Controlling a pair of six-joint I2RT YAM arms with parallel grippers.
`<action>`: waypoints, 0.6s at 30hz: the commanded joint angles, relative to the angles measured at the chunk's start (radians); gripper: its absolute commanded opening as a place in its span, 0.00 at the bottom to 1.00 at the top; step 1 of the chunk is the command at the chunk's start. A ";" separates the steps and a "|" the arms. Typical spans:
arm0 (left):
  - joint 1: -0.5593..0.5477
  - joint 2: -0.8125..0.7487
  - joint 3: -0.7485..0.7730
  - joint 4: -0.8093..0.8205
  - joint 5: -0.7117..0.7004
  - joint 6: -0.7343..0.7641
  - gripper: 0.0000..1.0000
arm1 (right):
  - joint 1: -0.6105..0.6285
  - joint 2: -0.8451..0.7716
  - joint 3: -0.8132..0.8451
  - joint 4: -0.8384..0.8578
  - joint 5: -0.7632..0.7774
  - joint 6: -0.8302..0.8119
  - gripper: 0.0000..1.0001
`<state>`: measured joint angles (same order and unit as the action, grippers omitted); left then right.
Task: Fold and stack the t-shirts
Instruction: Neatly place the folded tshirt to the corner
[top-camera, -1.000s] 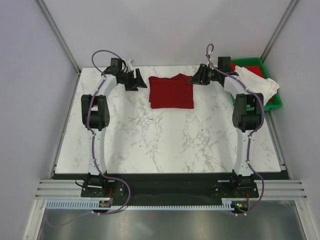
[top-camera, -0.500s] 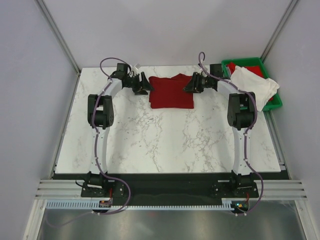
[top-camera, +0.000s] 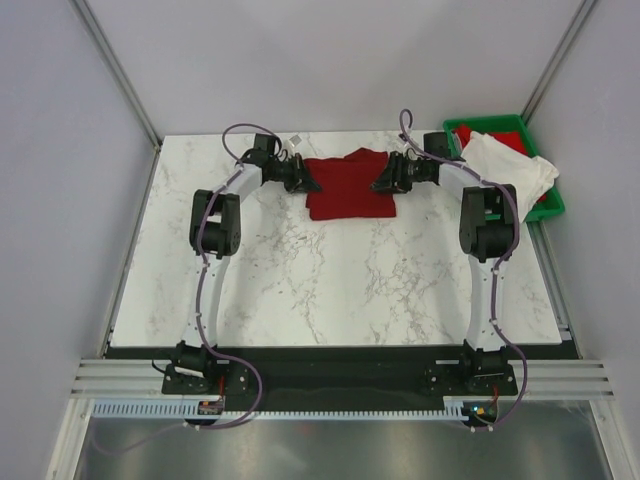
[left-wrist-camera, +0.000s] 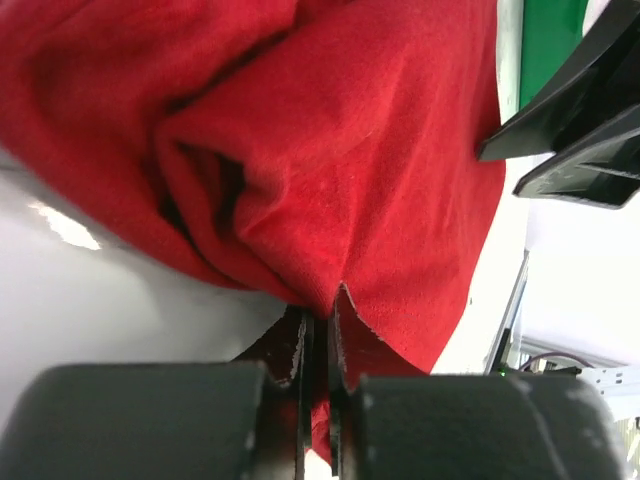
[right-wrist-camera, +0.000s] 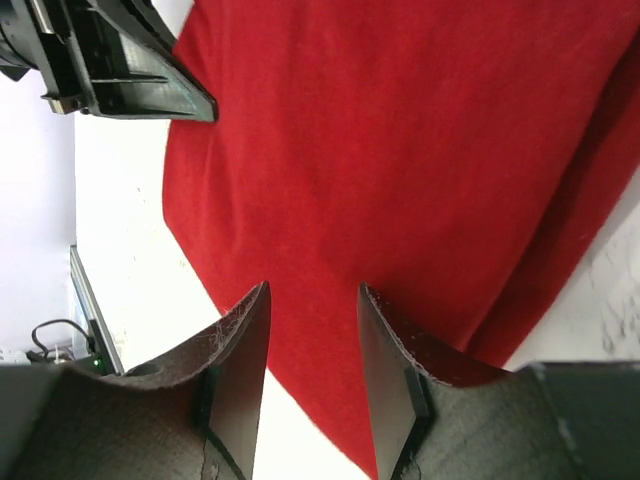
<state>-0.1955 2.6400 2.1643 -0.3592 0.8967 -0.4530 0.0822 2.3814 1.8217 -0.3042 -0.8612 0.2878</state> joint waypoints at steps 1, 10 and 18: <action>-0.009 -0.055 -0.020 -0.033 0.028 0.037 0.02 | -0.031 -0.112 -0.012 -0.022 -0.041 -0.071 0.48; 0.116 -0.385 -0.388 -0.292 0.052 0.293 0.02 | -0.157 -0.231 -0.099 -0.130 -0.073 -0.211 0.47; 0.304 -0.520 -0.495 -0.809 -0.194 0.787 0.02 | -0.229 -0.300 -0.183 -0.165 -0.121 -0.280 0.45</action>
<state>0.0654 2.1933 1.6962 -0.8822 0.8093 0.0303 -0.1490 2.1422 1.6714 -0.4465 -0.9222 0.0708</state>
